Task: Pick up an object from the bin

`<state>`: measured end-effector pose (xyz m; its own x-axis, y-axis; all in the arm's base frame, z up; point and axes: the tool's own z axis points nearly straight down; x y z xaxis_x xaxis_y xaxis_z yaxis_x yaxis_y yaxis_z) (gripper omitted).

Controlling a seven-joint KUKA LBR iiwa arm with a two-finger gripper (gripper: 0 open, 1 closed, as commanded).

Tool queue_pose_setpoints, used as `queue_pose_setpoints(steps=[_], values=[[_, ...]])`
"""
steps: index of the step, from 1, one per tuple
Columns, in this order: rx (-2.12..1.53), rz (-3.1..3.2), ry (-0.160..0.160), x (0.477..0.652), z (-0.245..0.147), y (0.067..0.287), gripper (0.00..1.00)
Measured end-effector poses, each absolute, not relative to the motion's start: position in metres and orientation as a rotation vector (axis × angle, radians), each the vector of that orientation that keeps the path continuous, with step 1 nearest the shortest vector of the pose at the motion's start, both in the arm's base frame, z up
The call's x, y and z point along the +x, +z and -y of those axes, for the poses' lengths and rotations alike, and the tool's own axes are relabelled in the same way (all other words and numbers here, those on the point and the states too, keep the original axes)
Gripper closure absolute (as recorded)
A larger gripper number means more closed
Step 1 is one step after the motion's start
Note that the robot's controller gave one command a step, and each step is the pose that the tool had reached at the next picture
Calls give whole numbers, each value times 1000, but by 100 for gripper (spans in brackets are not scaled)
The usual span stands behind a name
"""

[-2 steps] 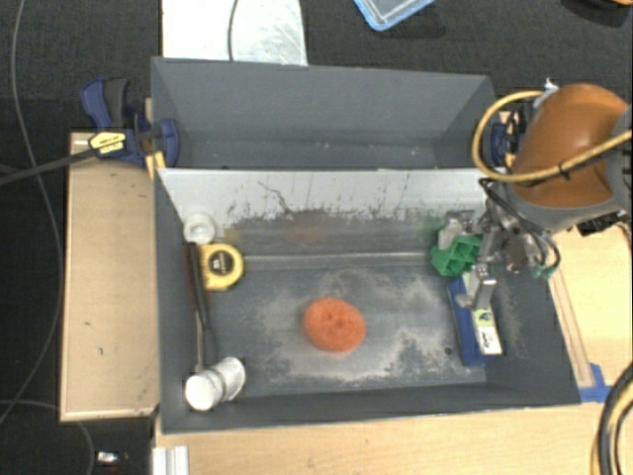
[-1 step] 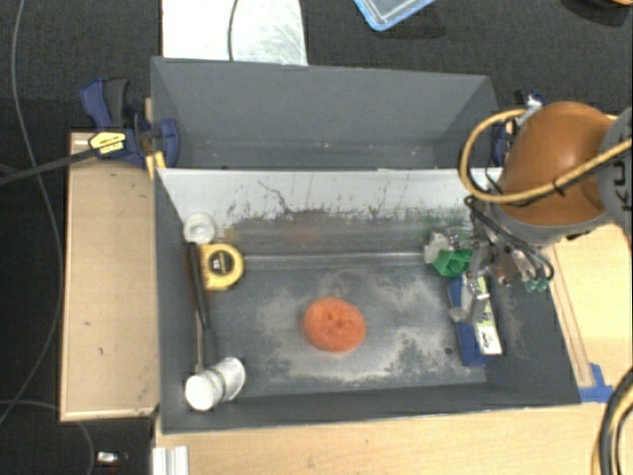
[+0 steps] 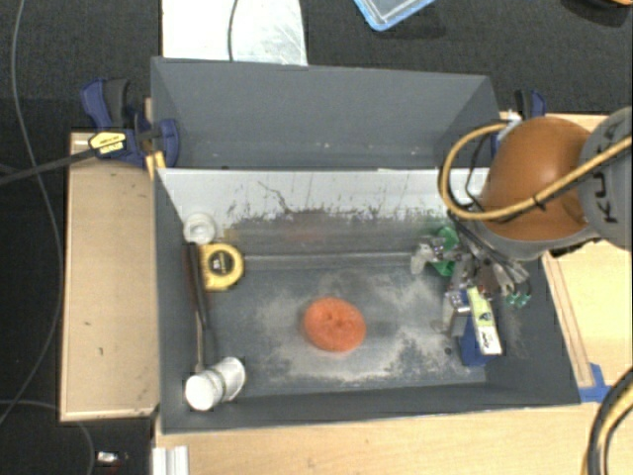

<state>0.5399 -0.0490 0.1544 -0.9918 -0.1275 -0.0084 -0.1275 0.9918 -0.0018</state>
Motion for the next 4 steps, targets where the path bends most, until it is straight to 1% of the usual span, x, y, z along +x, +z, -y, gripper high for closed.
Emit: queue_pose_setpoints(steps=[1,2,3,4], values=[[-179,-3121,-5,574,31,146,0],[-159,-3125,-2,545,-6,130,0],[-346,-3102,-8,562,-52,130,0],[-259,-3120,-4,525,-61,106,0]])
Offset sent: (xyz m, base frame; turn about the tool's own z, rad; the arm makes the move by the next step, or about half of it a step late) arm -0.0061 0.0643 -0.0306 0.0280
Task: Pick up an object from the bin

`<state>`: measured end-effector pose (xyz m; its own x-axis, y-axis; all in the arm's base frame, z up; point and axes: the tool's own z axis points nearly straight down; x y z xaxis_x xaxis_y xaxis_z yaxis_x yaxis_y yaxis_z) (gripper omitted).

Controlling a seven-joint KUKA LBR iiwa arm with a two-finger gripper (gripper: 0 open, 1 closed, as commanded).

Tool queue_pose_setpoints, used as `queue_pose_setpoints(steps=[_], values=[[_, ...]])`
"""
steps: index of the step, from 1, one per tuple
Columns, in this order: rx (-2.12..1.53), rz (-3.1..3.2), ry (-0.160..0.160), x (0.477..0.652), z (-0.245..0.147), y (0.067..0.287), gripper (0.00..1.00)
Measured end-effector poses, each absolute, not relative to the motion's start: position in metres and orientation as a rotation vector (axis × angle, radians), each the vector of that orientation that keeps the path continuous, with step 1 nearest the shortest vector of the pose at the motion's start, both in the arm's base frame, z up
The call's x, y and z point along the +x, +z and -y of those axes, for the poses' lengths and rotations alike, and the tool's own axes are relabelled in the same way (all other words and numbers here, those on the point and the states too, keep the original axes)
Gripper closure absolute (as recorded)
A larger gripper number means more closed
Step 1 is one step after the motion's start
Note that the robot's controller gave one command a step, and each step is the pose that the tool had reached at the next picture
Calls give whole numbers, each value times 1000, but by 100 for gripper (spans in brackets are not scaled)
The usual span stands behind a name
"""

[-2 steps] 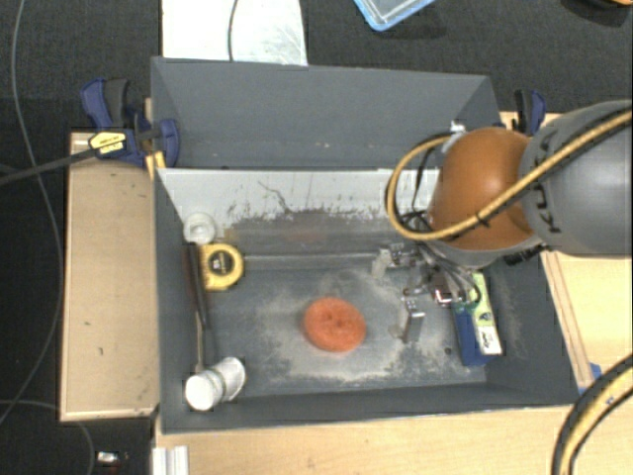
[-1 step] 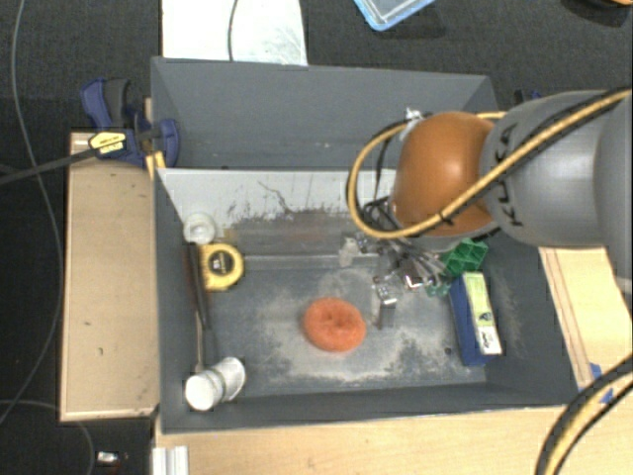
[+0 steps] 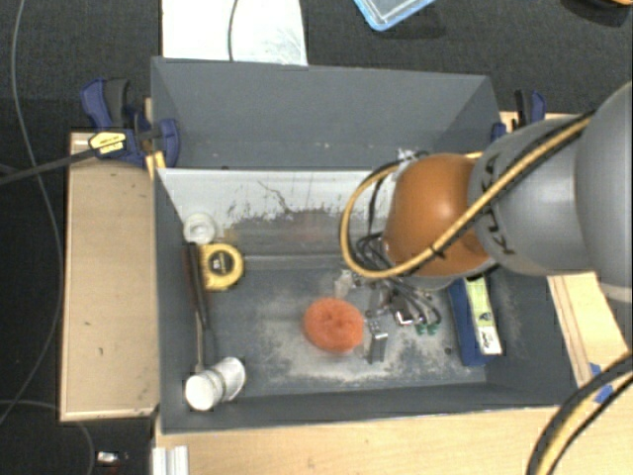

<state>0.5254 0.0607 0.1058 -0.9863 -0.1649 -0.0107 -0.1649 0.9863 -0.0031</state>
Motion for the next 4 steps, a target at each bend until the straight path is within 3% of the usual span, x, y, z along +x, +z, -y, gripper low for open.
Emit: queue_pose_setpoints(steps=[1,2,3,4], values=[[-276,-3120,-4,516,-65,105,0],[-439,-3100,-3,497,-70,154,0],[-203,-3118,-2,511,-54,101,0],[-25,-3123,1,527,-76,96,0]])
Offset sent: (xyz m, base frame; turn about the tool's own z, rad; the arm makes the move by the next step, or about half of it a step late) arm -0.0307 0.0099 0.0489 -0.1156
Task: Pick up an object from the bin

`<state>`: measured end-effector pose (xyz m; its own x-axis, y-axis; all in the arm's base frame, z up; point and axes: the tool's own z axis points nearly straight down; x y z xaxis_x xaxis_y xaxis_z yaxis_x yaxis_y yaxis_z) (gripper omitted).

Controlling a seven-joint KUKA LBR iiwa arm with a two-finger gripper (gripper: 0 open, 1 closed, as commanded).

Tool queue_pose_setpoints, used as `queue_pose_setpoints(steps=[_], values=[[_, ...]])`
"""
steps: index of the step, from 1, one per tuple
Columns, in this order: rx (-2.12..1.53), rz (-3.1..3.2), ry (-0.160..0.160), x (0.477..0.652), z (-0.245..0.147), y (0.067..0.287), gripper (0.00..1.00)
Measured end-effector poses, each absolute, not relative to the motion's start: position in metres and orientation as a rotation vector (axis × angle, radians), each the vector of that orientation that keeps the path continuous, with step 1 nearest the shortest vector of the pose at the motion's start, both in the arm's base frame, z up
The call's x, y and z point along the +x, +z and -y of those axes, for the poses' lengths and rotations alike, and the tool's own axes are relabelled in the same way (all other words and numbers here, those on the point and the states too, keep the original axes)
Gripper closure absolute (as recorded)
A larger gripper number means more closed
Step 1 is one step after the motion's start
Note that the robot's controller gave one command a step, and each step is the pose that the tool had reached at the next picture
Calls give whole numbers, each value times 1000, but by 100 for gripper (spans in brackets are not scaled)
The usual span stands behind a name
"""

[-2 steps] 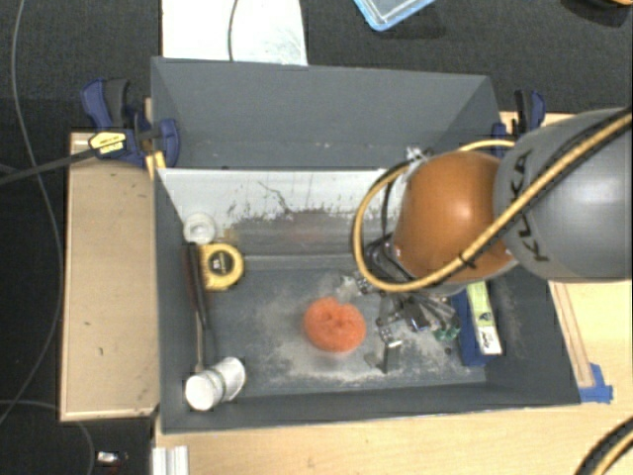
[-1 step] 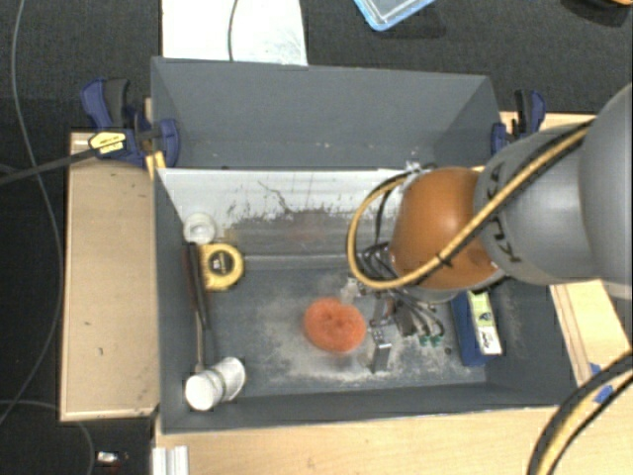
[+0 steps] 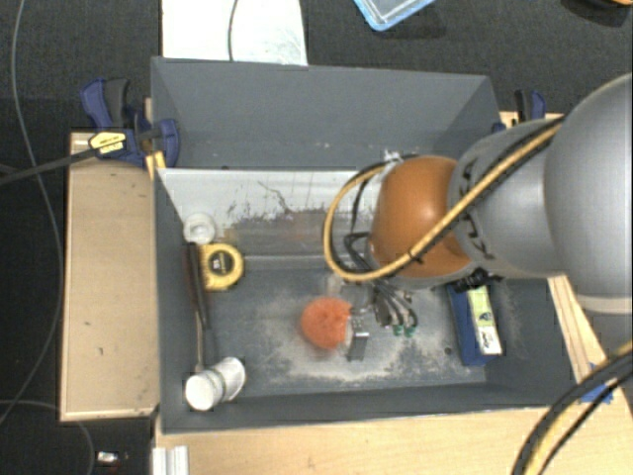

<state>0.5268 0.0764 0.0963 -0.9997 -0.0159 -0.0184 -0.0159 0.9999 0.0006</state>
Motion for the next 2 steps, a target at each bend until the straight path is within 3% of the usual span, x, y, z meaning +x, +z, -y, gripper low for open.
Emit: queue_pose_setpoints(steps=[2], values=[[251,-3110,7,528,-71,77,0]])
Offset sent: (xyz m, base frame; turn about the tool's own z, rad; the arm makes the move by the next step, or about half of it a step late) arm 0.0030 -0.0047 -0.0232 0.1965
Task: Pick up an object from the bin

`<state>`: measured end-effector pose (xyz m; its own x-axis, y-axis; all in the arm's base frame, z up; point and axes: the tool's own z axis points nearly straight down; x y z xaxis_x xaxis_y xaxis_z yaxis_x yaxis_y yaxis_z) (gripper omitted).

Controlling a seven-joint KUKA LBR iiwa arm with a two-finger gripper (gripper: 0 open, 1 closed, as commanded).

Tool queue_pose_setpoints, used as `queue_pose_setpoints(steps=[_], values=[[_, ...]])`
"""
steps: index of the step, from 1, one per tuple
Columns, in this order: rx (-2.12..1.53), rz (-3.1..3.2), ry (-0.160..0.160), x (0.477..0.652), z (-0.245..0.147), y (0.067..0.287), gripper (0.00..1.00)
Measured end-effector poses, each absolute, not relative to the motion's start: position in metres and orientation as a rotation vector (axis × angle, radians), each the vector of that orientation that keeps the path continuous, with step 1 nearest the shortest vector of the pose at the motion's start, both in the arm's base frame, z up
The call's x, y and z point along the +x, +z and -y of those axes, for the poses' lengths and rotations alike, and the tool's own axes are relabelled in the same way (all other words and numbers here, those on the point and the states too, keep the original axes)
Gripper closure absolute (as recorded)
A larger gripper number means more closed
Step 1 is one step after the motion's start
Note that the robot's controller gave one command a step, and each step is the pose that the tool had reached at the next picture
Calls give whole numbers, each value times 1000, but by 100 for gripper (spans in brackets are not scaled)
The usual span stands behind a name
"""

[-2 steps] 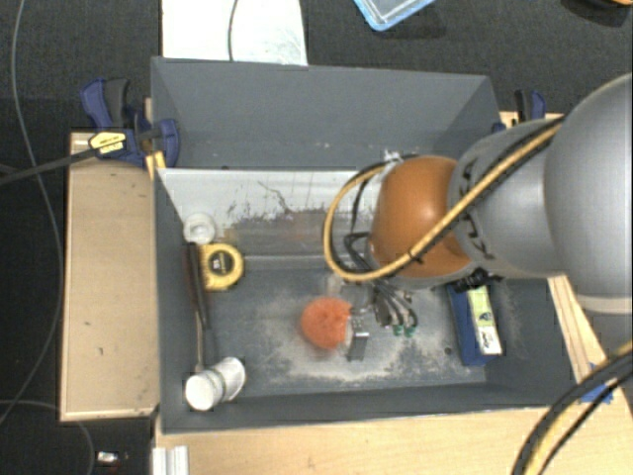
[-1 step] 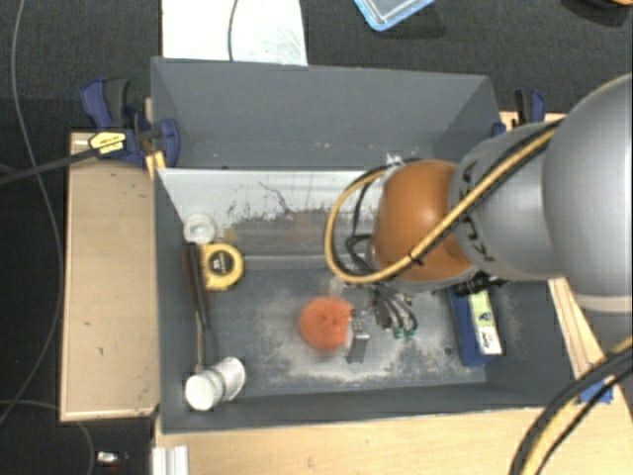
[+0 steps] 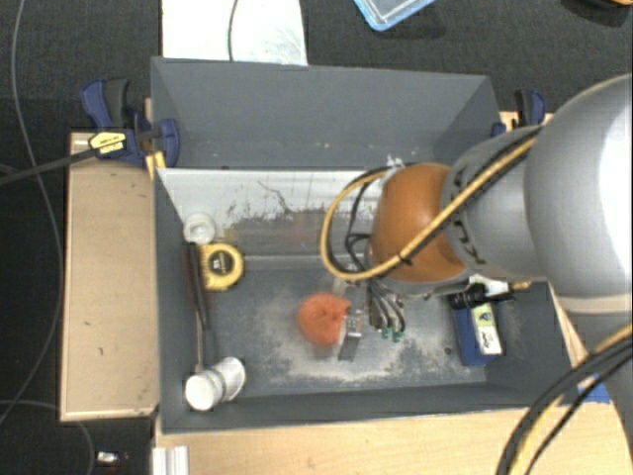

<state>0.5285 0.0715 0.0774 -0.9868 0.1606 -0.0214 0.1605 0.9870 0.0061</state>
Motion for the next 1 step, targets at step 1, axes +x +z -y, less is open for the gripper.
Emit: queue_pose_setpoints(steps=[1], values=[[30,-3119,1,538,-76,71,100]])
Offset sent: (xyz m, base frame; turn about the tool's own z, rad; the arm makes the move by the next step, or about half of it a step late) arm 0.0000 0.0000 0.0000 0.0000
